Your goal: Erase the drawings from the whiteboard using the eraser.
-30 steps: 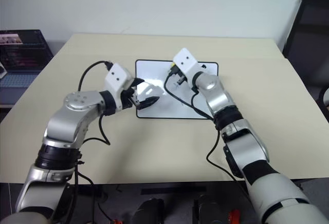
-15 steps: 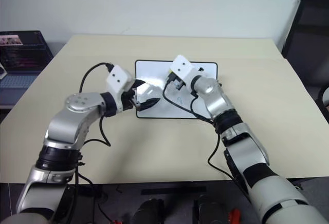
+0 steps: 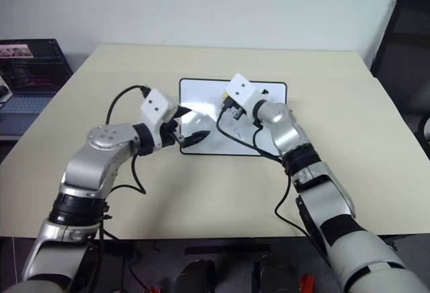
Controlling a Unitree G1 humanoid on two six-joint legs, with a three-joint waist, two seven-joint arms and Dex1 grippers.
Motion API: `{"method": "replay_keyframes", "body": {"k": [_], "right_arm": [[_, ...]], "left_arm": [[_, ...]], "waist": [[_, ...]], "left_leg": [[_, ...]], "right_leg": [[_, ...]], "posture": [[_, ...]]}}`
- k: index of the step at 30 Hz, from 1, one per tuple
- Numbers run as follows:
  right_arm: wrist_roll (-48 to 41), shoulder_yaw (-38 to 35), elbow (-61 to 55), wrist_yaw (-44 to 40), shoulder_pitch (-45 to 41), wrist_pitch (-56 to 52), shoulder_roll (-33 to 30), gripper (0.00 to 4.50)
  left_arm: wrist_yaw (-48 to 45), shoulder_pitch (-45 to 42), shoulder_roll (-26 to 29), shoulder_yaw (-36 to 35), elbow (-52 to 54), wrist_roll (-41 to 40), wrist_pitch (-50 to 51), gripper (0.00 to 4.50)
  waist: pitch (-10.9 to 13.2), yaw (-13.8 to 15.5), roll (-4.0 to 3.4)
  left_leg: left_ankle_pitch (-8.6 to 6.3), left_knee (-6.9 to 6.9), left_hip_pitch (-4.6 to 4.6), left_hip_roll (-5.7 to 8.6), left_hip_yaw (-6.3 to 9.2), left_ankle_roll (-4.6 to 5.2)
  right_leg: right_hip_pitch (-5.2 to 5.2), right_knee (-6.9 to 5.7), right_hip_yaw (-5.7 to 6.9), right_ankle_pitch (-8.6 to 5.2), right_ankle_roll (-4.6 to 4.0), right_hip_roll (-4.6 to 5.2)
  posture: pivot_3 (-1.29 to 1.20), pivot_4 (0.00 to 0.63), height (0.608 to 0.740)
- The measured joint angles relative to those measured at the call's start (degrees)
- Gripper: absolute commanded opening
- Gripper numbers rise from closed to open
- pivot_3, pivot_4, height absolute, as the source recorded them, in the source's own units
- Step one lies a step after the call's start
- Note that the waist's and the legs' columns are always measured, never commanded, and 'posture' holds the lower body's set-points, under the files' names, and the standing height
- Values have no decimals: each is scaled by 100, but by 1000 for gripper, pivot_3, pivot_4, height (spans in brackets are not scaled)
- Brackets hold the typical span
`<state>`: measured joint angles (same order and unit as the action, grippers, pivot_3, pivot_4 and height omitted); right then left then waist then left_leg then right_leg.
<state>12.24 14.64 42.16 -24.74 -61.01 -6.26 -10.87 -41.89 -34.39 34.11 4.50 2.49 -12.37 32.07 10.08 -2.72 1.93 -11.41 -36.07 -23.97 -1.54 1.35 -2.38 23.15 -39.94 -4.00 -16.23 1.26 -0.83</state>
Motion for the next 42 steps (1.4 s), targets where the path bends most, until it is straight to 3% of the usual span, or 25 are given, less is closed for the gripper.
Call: {"method": "replay_keyframes", "body": {"k": [5,9,13,16,23,30,42], "right_arm": [[-112,-139,-542,3,316,-283,-2,1018],[-717,-643,-1358,-60,708,-887,125,1018],[-1664,-1136,-3228,-389,1329,-1875,164,1018],[-2282,-1244,-4833,-744,2214,-2695,-242,1018],[-3022,-1498,-6644,-883,3751,-3751,-895,1018],[-2890,-1304,-6889,-692,4444,-3422,-999,1018],[-2470,-718,-6630,-601,3978,-2943,-1109,1018]], "left_arm": [[1,1,-14,0,0,1,-5,4500],[34,15,-24,-25,-3,-6,-5,4500],[126,215,-127,-286,0,-160,-19,4500],[88,615,-134,-512,65,-302,-199,4500],[99,1291,-173,-870,365,-542,-368,4500],[14,1470,-174,-930,425,-569,-542,4500],[-24,1453,-165,-939,208,-558,-894,4500]], "waist": [[0,-3,0],[1,-17,-1],[1,-18,-2],[1,-8,-1],[1,-15,-1],[1,-24,0],[1,-14,1]], "left_leg": [[0,1,0,-4,1,0],[0,3,-12,-4,4,0],[-2,8,-17,-9,14,0],[-3,11,-20,-9,14,0],[-3,6,-17,-15,6,0],[-2,5,-7,-12,-5,0],[-2,8,-12,-12,-1,1]], "right_leg": [[2,-1,1,0,-1,-2],[9,3,0,0,-1,-1],[11,11,4,-2,-3,0],[8,23,6,-4,-5,4],[7,26,2,-19,21,2],[2,27,-4,-21,25,-7],[2,37,0,-21,25,-8]], "posture": [[0,150,740],[0,150,740],[0,150,740],[0,150,740],[0,150,740],[0,150,740],[0,150,740]]}}
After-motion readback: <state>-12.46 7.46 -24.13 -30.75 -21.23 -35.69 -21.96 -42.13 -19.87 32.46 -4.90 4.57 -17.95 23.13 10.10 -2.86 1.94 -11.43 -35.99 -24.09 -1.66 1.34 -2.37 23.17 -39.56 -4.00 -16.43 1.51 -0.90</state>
